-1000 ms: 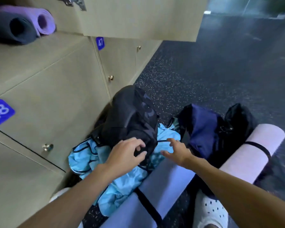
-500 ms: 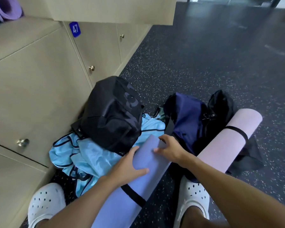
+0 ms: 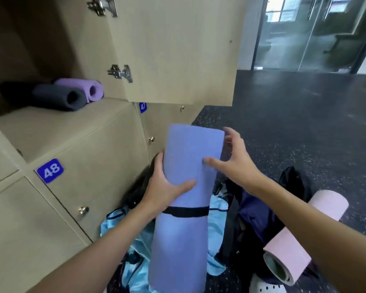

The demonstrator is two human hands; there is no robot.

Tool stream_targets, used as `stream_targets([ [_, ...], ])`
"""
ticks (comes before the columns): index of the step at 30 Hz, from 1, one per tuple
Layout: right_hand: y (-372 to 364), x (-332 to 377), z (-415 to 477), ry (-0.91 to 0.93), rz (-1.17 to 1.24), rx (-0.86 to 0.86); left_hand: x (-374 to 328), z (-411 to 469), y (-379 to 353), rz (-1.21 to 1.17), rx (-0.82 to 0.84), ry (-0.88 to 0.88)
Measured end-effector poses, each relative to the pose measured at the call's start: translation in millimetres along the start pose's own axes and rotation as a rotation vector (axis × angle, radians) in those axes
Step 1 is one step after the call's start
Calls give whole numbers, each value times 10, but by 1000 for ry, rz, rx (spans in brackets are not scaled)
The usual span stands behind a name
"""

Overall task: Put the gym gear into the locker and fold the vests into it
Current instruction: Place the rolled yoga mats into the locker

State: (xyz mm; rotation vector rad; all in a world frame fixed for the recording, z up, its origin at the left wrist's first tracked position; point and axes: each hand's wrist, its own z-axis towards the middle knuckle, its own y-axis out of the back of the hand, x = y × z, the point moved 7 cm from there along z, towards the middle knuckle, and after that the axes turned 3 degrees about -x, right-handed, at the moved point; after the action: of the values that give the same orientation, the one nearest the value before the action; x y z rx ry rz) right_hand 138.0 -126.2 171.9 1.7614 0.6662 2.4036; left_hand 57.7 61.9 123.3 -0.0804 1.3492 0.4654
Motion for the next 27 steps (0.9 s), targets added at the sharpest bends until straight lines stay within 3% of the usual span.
stream_targets([
  [5, -342, 299, -299, -122, 153, 349, -831, 286, 631, -192, -270, -89],
  [8, -453, 598, -346, -121, 359, 369, -1198, 333, 899, -231, -355, -122],
  [11, -506, 924, -267, -61, 437, 308, -1426, 224, 1067, -222, -335, -192],
  [16, -685, 1351, -89, 40, 522, 315, -1417, -65, 1198, -166, -251, -239],
  [19, -872, 1487, -20, 93, 446, 476, -1368, 1, 1438, -241, -338, -165],
  [23, -1115, 1357, 62, 29, 324, 705, -1200, 167, 1791, -306, -491, -71],
  [27, -1366, 1265, 313, 2, 350, 648, -931, 300, 1894, -221, -511, 12],
])
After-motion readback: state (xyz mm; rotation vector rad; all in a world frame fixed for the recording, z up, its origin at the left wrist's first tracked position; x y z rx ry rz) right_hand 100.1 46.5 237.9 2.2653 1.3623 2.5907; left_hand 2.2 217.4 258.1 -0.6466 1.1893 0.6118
